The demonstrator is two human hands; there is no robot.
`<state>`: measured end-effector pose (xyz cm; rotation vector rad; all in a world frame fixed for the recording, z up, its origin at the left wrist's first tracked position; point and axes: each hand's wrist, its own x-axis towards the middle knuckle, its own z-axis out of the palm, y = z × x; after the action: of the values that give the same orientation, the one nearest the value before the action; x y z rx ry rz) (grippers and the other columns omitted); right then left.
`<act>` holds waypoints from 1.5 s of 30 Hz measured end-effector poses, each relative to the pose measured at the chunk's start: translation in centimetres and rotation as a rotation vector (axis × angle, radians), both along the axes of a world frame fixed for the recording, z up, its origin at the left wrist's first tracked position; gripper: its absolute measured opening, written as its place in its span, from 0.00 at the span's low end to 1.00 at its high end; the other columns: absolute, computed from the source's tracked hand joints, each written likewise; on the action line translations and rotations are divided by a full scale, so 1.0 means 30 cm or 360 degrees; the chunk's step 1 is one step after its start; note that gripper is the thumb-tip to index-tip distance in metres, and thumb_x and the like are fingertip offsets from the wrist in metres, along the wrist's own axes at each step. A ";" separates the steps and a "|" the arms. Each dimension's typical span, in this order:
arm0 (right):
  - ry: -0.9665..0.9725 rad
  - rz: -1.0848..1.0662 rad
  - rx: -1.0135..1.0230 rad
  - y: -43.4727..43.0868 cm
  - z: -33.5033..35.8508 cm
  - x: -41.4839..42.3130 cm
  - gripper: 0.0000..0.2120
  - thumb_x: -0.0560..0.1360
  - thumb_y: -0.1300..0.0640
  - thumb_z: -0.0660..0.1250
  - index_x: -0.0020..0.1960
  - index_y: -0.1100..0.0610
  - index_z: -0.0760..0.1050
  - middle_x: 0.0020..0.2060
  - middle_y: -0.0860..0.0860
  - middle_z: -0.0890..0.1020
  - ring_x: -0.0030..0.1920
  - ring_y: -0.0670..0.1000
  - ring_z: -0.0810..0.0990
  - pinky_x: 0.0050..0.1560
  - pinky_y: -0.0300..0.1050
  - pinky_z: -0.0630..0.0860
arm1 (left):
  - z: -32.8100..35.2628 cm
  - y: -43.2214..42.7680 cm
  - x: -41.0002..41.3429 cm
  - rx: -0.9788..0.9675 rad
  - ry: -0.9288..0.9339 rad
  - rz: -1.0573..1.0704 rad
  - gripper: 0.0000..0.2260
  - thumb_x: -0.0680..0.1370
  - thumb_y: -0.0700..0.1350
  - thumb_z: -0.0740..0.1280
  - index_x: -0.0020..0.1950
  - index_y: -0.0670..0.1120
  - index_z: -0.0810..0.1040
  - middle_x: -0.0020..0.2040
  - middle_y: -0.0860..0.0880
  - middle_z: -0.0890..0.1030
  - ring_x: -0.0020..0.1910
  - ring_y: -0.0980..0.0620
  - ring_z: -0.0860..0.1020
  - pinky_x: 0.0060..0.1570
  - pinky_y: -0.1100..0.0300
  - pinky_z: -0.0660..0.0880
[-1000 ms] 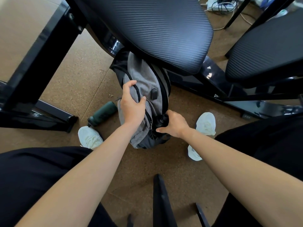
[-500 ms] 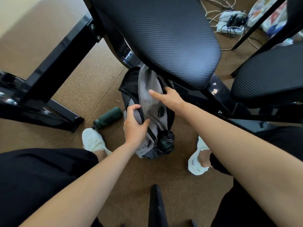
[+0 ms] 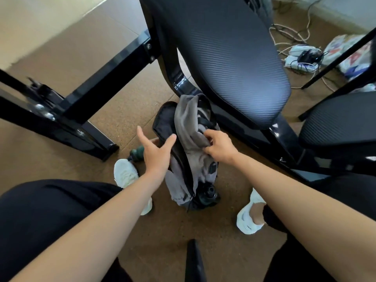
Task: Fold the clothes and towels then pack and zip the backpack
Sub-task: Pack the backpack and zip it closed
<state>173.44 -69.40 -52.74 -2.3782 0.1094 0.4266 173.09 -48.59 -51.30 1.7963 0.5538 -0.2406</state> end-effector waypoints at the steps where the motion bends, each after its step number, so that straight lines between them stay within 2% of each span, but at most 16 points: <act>1: -0.0023 -0.0014 0.0030 -0.015 0.014 -0.012 0.07 0.70 0.64 0.72 0.46 0.59 0.76 0.41 0.52 0.80 0.45 0.55 0.79 0.48 0.55 0.78 | 0.012 0.015 0.033 -0.0097 0.0105 0.0078 0.36 0.74 0.56 0.76 0.78 0.54 0.64 0.68 0.44 0.77 0.66 0.45 0.76 0.66 0.46 0.74; 3: -0.0078 -0.0069 0.0077 -0.048 0.043 -0.029 0.11 0.70 0.65 0.74 0.39 0.55 0.73 0.35 0.48 0.77 0.40 0.51 0.76 0.46 0.52 0.75 | 0.036 0.031 0.081 -0.0291 0.0265 0.0138 0.12 0.77 0.49 0.73 0.57 0.45 0.81 0.54 0.42 0.85 0.57 0.41 0.82 0.58 0.47 0.78; 5: -0.0166 -0.0130 0.0099 -0.078 0.083 -0.031 0.15 0.70 0.65 0.74 0.36 0.51 0.71 0.33 0.48 0.75 0.37 0.49 0.74 0.42 0.52 0.75 | 0.079 0.020 0.087 -0.0360 0.0276 0.0139 0.03 0.77 0.43 0.70 0.45 0.45 0.78 0.47 0.39 0.84 0.50 0.40 0.82 0.49 0.49 0.75; 7: -0.0242 -0.0146 0.0155 -0.110 0.130 -0.025 0.12 0.71 0.66 0.73 0.37 0.53 0.74 0.33 0.51 0.77 0.37 0.48 0.75 0.41 0.51 0.75 | 0.141 -0.016 0.065 -0.0462 0.0200 0.0154 0.02 0.77 0.40 0.66 0.45 0.46 0.75 0.44 0.41 0.80 0.46 0.43 0.80 0.45 0.49 0.75; 11: -0.0394 -0.0178 0.0142 -0.206 0.228 0.004 0.08 0.70 0.73 0.71 0.39 0.62 0.75 0.33 0.51 0.77 0.36 0.43 0.74 0.38 0.44 0.71 | 0.250 -0.098 -0.033 -0.0770 0.0224 0.0191 0.05 0.81 0.36 0.64 0.52 0.44 0.78 0.47 0.45 0.82 0.45 0.47 0.83 0.33 0.56 0.81; 14: -0.0439 -0.0365 -0.0038 -0.292 0.242 0.049 0.08 0.70 0.74 0.65 0.45 0.65 0.79 0.37 0.58 0.81 0.40 0.50 0.78 0.40 0.44 0.71 | 0.239 -0.170 -0.109 -0.0957 0.0365 0.0061 0.06 0.81 0.35 0.67 0.56 0.42 0.77 0.55 0.42 0.82 0.51 0.44 0.84 0.37 0.58 0.82; 18: -0.0118 -0.0158 -0.0317 -0.295 0.189 0.067 0.10 0.77 0.59 0.70 0.57 0.57 0.81 0.54 0.55 0.85 0.56 0.56 0.82 0.58 0.48 0.75 | 0.158 -0.244 -0.138 -0.0973 0.0698 0.0025 0.07 0.82 0.37 0.67 0.60 0.37 0.76 0.57 0.38 0.82 0.45 0.40 0.87 0.38 0.56 0.83; 20: 0.0017 0.0007 -0.0348 -0.260 0.161 0.038 0.17 0.78 0.51 0.69 0.65 0.54 0.79 0.62 0.53 0.82 0.64 0.57 0.79 0.67 0.51 0.72 | 0.136 -0.271 -0.124 -0.1015 0.0706 -0.0002 0.07 0.83 0.38 0.66 0.59 0.37 0.76 0.55 0.38 0.83 0.44 0.40 0.87 0.39 0.56 0.84; 24: -0.0015 0.0010 -0.0484 -0.201 0.147 -0.014 0.27 0.79 0.42 0.65 0.76 0.47 0.67 0.73 0.49 0.72 0.72 0.62 0.66 0.69 0.61 0.65 | 0.137 -0.300 -0.084 -0.1099 0.0589 -0.0072 0.03 0.85 0.42 0.65 0.56 0.43 0.77 0.54 0.42 0.82 0.46 0.44 0.86 0.46 0.54 0.84; 28: -0.0128 0.0155 -0.0452 -0.137 0.207 -0.008 0.31 0.76 0.31 0.60 0.76 0.43 0.67 0.74 0.45 0.71 0.73 0.56 0.61 0.69 0.60 0.60 | 0.119 -0.247 -0.074 -0.1051 0.0541 -0.0288 0.06 0.85 0.46 0.64 0.56 0.47 0.80 0.56 0.43 0.84 0.51 0.47 0.85 0.49 0.53 0.82; 31: -0.0303 0.0402 -0.0544 -0.072 0.242 0.012 0.40 0.69 0.23 0.58 0.76 0.43 0.67 0.74 0.45 0.70 0.73 0.54 0.60 0.70 0.58 0.59 | 0.069 -0.152 -0.065 -0.0870 0.0402 -0.0291 0.12 0.84 0.44 0.60 0.53 0.44 0.83 0.48 0.43 0.87 0.47 0.47 0.85 0.42 0.56 0.80; 33: -0.0438 0.0497 -0.0566 -0.005 0.256 0.029 0.40 0.70 0.25 0.60 0.75 0.45 0.68 0.73 0.46 0.70 0.73 0.55 0.61 0.70 0.58 0.59 | 0.010 -0.061 -0.049 -0.0619 0.0318 -0.0131 0.12 0.81 0.41 0.61 0.47 0.42 0.84 0.38 0.44 0.85 0.37 0.48 0.82 0.34 0.58 0.76; 36: -0.0586 0.0764 -0.0679 0.111 0.226 0.053 0.35 0.70 0.31 0.65 0.73 0.47 0.72 0.73 0.50 0.71 0.73 0.59 0.63 0.68 0.61 0.63 | -0.104 0.079 -0.004 -0.0301 0.0361 0.0078 0.09 0.78 0.40 0.66 0.40 0.45 0.83 0.32 0.47 0.81 0.35 0.47 0.79 0.34 0.57 0.74; 39: -0.0518 0.0979 -0.0933 0.200 0.155 0.093 0.38 0.70 0.36 0.72 0.76 0.46 0.66 0.78 0.55 0.64 0.76 0.64 0.59 0.70 0.67 0.62 | -0.236 0.212 0.072 -0.0056 0.0413 0.0074 0.08 0.79 0.42 0.66 0.41 0.47 0.81 0.36 0.48 0.83 0.39 0.47 0.81 0.42 0.51 0.81; 41: -0.0478 0.1037 -0.1072 0.231 0.123 0.144 0.43 0.69 0.41 0.75 0.79 0.45 0.60 0.79 0.58 0.61 0.76 0.67 0.57 0.70 0.68 0.61 | -0.327 0.296 0.124 0.0143 0.0432 -0.0124 0.07 0.81 0.44 0.65 0.45 0.50 0.81 0.42 0.48 0.84 0.45 0.47 0.83 0.51 0.48 0.82; 45: -0.0551 0.1031 -0.1279 0.245 0.067 0.247 0.33 0.71 0.51 0.72 0.74 0.47 0.65 0.69 0.58 0.73 0.74 0.67 0.62 0.65 0.65 0.61 | -0.501 0.389 0.227 0.0623 0.0437 -0.0656 0.09 0.80 0.46 0.66 0.59 0.50 0.81 0.57 0.48 0.83 0.57 0.46 0.80 0.58 0.51 0.78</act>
<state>180.85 -62.06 -50.74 -3.2158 -0.8101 0.2758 179.88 -36.90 -66.34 2.2709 0.4351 -0.7100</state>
